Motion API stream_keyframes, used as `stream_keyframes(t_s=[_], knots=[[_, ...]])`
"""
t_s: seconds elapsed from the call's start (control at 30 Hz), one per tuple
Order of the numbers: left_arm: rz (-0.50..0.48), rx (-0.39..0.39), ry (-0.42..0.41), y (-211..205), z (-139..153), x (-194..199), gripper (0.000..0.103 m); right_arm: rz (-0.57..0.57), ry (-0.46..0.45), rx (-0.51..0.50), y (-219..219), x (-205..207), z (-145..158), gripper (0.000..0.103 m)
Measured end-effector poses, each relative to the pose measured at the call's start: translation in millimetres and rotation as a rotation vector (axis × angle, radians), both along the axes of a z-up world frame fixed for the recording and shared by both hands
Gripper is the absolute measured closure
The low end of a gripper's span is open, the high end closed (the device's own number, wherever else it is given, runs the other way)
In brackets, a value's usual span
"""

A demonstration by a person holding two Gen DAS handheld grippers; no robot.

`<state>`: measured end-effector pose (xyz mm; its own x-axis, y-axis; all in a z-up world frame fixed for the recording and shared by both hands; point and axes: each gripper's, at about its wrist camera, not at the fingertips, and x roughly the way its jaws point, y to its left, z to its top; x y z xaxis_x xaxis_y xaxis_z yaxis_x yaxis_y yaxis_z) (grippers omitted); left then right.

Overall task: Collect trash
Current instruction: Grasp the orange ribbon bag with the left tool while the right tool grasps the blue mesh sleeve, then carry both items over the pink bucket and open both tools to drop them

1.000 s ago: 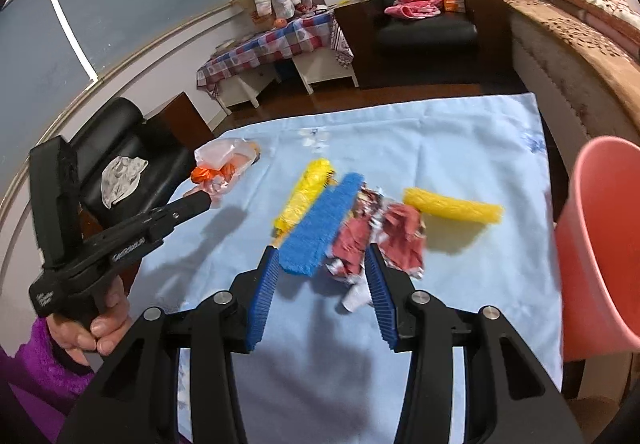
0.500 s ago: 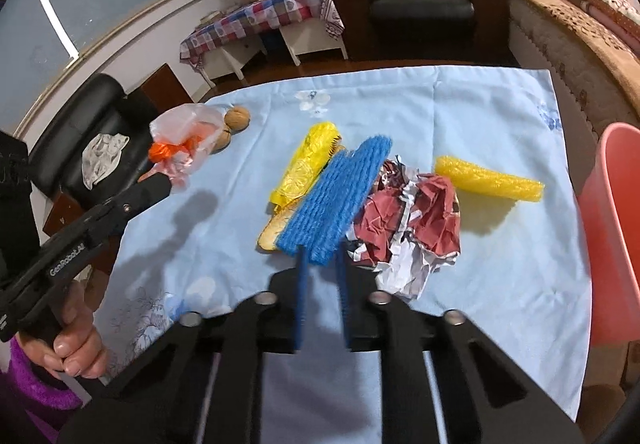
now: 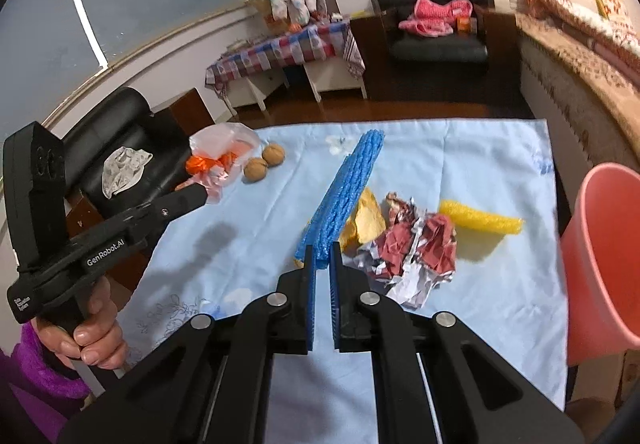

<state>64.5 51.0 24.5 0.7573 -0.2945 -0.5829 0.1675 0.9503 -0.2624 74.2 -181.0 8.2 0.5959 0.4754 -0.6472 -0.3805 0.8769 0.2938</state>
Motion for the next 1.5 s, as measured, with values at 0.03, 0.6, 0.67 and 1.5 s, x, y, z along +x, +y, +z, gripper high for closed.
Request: stream_keyframes(t_s=[0.03,0.6,0.67,1.5], knots=[[-0.007,0.001,-0.006,-3,3,-1,0.097,-0.003,-0.015,-0.001,-2,-3,4,0.096],[-0.209,-0.015,-0.041,-100,41,3,0.097,-0.223,-0.098,0.016,-85,-26,24,0.096],[-0.239,-0.011,-0.046,-116,43,5,0.096,-0.257,-0.098,0.018,-99,-29,24,0.096],[-0.512,0.042,0.020,-298,17,50,0.096,-0.550,-0.011,-0.055,-223,-21,-25,0.096]])
